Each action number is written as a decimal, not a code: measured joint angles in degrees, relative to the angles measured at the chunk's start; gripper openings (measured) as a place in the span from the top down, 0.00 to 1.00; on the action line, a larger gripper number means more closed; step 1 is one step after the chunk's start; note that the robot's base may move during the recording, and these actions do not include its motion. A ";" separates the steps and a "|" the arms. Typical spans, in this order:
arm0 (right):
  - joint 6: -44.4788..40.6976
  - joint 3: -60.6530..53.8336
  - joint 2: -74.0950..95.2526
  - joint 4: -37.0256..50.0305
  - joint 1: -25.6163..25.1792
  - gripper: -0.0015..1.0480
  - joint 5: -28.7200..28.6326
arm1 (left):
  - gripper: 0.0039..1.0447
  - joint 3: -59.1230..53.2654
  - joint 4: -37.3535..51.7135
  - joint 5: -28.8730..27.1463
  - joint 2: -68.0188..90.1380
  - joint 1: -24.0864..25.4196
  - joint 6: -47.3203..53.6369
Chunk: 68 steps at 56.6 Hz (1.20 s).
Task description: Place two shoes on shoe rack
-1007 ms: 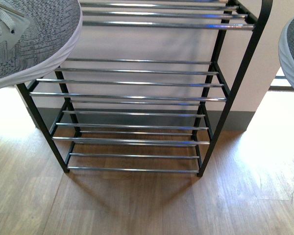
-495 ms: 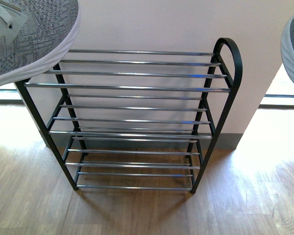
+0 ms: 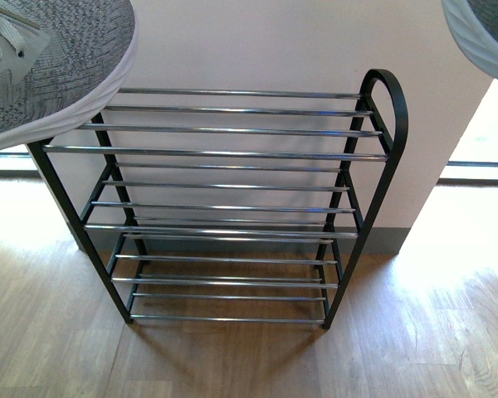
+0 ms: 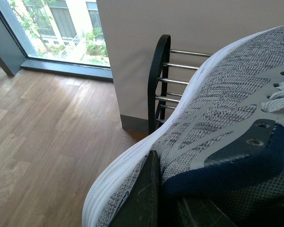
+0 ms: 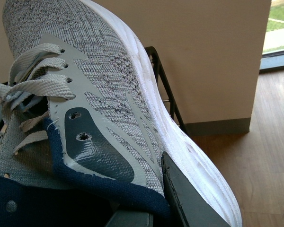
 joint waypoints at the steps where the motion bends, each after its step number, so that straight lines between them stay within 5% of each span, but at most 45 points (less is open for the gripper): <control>1: 0.57 0.57 0.31 -0.24 0.68 0.99 0.79 | 0.99 0.00 0.00 0.00 0.00 0.00 0.00; 16: 11.80 20.72 14.78 -8.55 19.98 0.99 15.10 | 0.99 0.00 0.00 0.00 0.02 0.00 0.00; 27: 18.05 29.88 26.58 -13.42 25.83 0.99 22.45 | 0.99 0.00 0.00 0.04 0.00 -0.02 0.00; 46: 25.92 38.88 39.67 -19.65 29.57 0.99 31.01 | 0.99 0.00 0.00 0.02 0.00 -0.02 0.00; 68: 29.11 44.76 46.88 -22.36 28.17 0.99 38.97 | 0.99 0.00 0.00 0.02 0.00 -0.02 0.00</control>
